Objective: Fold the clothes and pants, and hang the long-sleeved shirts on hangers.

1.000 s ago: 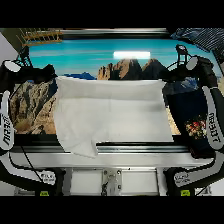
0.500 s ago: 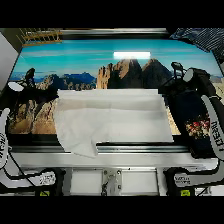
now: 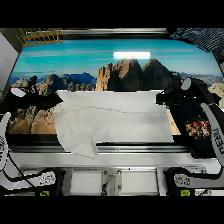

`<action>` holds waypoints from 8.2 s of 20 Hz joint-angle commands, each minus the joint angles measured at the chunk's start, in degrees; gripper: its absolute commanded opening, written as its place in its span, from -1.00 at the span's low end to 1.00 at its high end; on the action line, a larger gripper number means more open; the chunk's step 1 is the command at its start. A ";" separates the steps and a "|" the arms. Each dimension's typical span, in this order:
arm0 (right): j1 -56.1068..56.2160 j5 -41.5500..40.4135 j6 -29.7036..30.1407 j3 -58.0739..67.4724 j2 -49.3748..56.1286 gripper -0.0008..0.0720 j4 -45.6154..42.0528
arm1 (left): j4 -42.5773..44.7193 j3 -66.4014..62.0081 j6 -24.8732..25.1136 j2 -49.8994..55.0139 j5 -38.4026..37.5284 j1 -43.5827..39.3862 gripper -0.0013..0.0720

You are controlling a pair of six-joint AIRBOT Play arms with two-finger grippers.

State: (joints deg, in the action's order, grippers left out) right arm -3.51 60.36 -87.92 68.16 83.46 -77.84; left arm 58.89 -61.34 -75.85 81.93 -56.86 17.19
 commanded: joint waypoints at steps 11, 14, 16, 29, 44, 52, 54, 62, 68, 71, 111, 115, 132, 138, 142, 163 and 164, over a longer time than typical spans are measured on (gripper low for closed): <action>-21.00 11.45 -18.60 -42.49 -35.26 0.37 -1.64 | 0.61 20.17 -1.51 -23.85 -5.97 -1.99 0.36; -20.79 4.02 -21.03 -46.90 -35.17 0.37 2.97 | 0.59 23.63 -1.51 -27.04 -3.80 -3.23 0.36; -20.79 -0.76 -20.98 -48.06 -34.16 0.37 6.19 | 0.61 24.39 -1.51 -28.41 -3.54 -3.23 0.36; -15.69 -10.67 -18.71 -47.98 -30.77 -0.96 8.70 | 11.26 24.39 -8.74 -29.42 -8.68 -0.63 0.36; -15.69 -9.35 -15.26 -47.95 -30.91 -0.95 8.66 | 12.55 34.10 -13.51 -16.00 -13.42 -1.49 0.58; -15.69 -9.33 -15.28 -47.91 -30.91 -0.96 8.68 | 10.03 34.07 -14.75 -12.33 -11.93 -9.40 0.20; -15.69 -9.03 -14.60 -47.41 -31.12 -0.96 8.57 | 10.36 34.07 -14.56 -15.39 -11.63 -9.42 -0.95; -15.69 14.38 -9.42 -32.35 -31.12 -0.96 -2.12 | 10.60 24.68 -12.46 -32.68 -26.34 -3.15 -0.95; -11.89 17.97 -9.35 -23.52 -26.64 -0.96 -2.16 | 15.54 13.81 -12.46 -28.44 -28.52 -7.28 -0.94; -9.14 17.40 -9.94 -16.61 -19.06 -0.96 -2.12 | 16.57 5.75 -12.41 -19.87 -25.53 -7.80 -0.94; -9.35 -3.04 10.38 -5.70 10.32 0.27 23.32 | 5.46 -3.87 -10.97 0.59 -1.01 -23.12 -0.94; -8.92 -4.42 10.38 -5.60 9.90 -0.96 23.45 | 5.44 -3.87 -11.93 0.59 1.49 -26.18 -0.94; 1.99 37.11 0.09 43.10 2.75 -0.96 4.09 | 1.29 -41.90 -15.26 35.89 -3.02 -48.83 -0.94; 9.77 36.00 -1.31 49.16 2.60 -0.96 4.17 | 0.98 -50.07 -16.63 43.39 -9.20 -50.60 -0.94; 13.57 32.30 -1.29 49.16 2.58 -0.96 4.94 | 0.96 -50.66 -16.63 43.47 -8.68 -50.60 -0.94; 40.02 0.24 0.94 49.16 20.85 -0.96 22.23 | 7.52 -50.66 -14.08 11.93 -19.74 -11.30 -0.94; 42.07 -2.86 1.09 49.16 23.78 -0.95 22.23 | 7.50 -50.66 -14.08 10.40 -20.17 -8.79 -0.94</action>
State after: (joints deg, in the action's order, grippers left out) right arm 32.73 67.22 -87.61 117.25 100.60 -58.00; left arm 65.91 -111.96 -90.37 97.03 -75.09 1.10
